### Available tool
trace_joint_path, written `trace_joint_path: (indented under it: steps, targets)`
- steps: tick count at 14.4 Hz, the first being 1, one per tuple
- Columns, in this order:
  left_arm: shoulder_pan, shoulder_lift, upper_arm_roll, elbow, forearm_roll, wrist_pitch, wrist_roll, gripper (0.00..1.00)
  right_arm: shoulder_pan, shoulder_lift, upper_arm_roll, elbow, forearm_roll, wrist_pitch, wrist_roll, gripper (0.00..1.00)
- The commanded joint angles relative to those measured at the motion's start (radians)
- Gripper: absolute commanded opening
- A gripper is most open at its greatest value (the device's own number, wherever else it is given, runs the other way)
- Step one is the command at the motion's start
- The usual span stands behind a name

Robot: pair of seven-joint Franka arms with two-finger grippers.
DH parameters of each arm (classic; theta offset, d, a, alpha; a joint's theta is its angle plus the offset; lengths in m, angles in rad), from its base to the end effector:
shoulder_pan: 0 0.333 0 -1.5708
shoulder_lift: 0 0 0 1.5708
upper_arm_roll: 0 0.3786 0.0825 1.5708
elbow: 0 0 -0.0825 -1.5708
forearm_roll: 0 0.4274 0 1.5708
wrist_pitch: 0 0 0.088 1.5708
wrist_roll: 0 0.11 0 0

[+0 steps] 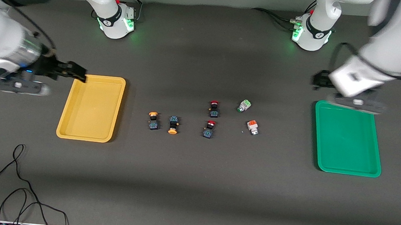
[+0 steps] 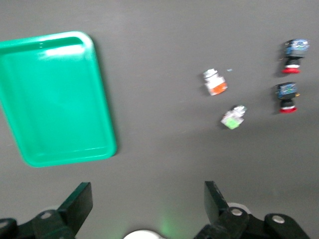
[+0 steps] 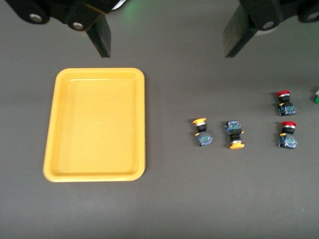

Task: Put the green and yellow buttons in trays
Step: 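Reach the right gripper to a yellow button while the left gripper reaches a green button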

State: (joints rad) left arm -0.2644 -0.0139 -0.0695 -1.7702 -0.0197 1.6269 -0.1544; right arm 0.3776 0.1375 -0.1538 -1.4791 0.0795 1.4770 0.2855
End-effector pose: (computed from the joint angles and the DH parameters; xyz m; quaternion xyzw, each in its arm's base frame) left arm 0.5525 -0.1941 0.5945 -0.9940 0.0882 0.0650 0.0066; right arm 0.6161 0.1574 0.6395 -0.9967 0.0298 0.0741 0.0109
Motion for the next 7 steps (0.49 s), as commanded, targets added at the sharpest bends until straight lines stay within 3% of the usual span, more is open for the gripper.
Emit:
trace_joint_path:
  steps: [1, 4, 7]
  targets:
    - [-0.139, -0.041, -0.013, -0.116, 0.0, 0.108, -0.073, 1.0, 0.05, 0.07, -0.007, -0.012, 0.031, 0.049, 0.034, 0.99]
    - [-0.271, -0.029, -0.019, -0.13, -0.002, 0.133, -0.051, 1.0, 0.084, 0.07, -0.007, -0.168, 0.065, 0.216, 0.032, 0.99]
    - [-0.296, -0.029, -0.018, -0.137, -0.106, 0.12, 0.12, 1.0, 0.124, 0.091, -0.007, -0.327, 0.092, 0.411, 0.032, 0.99]
